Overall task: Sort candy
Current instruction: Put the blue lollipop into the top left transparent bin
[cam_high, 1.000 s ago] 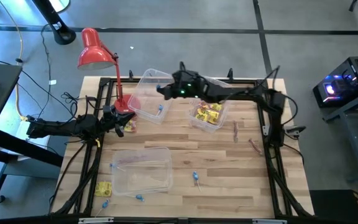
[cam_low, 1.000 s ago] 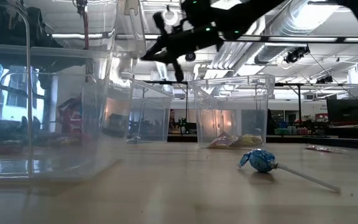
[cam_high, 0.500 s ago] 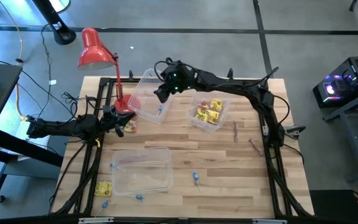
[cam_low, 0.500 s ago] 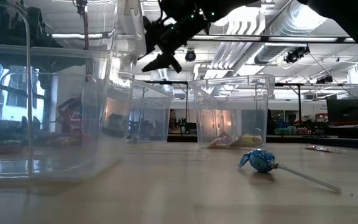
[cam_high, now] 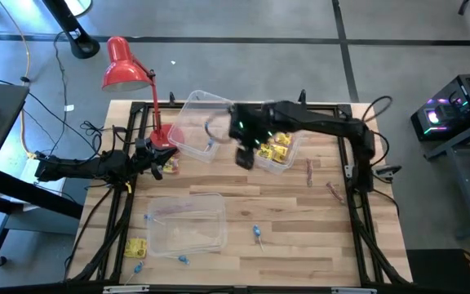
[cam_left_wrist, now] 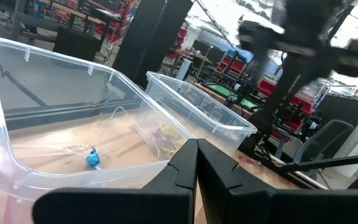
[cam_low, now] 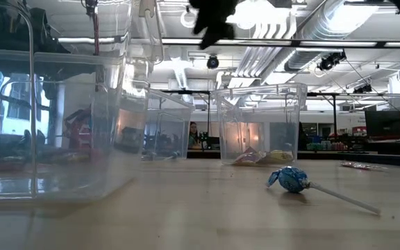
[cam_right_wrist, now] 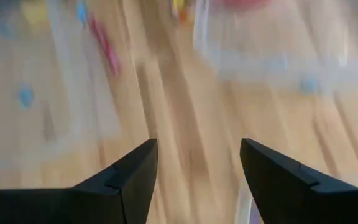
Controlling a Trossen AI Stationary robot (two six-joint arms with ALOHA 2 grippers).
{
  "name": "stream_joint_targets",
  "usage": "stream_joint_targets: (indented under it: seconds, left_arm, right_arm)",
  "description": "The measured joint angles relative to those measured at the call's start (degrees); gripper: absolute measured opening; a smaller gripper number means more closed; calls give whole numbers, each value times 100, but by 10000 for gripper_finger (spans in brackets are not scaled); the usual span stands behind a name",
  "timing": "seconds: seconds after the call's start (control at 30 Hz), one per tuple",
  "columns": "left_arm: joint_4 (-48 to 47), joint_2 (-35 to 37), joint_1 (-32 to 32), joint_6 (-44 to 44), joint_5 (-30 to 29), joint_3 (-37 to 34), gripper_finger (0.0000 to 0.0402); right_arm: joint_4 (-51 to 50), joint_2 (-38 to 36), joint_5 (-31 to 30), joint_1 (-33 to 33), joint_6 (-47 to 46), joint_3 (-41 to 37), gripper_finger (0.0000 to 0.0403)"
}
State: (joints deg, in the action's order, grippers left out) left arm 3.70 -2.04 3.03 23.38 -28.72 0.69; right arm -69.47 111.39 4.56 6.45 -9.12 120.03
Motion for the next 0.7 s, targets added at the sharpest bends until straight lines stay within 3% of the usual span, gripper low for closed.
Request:
stream_joint_targets:
  seconds: [0.1, 0.27, 0.5, 0.7]
  left_arm:
    - [0, 2, 2, 0, -1, 0, 0]
    - [0, 0, 2, 0, 1, 0, 0]
    - [0, 0, 2, 0, 1, 0, 0]
    - [0, 1, 1, 0, 1, 0, 0]
  right_arm:
    - [-1015, -178, -471, -446, -748, -5, 225]
    - [-2067, -338, -563, -1186, -2538, -9, 225]
    - [-1580, -331, -509, -2089, -3888, -802, 225]
    - [-749, -316, -288, -2360, -3639, -2340, 225]
